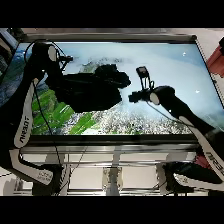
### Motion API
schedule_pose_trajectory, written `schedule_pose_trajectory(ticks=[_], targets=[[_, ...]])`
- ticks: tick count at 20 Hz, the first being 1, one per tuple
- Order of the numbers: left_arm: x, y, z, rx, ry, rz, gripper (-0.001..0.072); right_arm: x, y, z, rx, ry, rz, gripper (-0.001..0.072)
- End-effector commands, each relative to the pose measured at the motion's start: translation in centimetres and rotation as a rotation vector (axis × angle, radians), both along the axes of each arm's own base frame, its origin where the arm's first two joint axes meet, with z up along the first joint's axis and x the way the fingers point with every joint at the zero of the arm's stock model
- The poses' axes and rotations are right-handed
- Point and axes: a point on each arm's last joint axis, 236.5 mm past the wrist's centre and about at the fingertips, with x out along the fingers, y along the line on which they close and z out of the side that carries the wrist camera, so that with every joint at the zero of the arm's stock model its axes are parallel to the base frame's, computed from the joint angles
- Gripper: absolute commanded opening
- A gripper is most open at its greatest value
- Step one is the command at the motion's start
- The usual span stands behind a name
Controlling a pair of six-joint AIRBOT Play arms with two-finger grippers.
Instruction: Fold the clothes and pants, and hang the long-sleeved shirts on hangers.
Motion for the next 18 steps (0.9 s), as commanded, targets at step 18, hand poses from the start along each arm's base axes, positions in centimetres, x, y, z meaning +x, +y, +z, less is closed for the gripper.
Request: schedule_pose_trajectory(ticks=[18], targets=[[3.6,-0.7,-2.8,-0.011,-0.072,-0.177,0.0550,8.0,5.0,-0.3,0.479,0.386,-0.119,0.0571]])
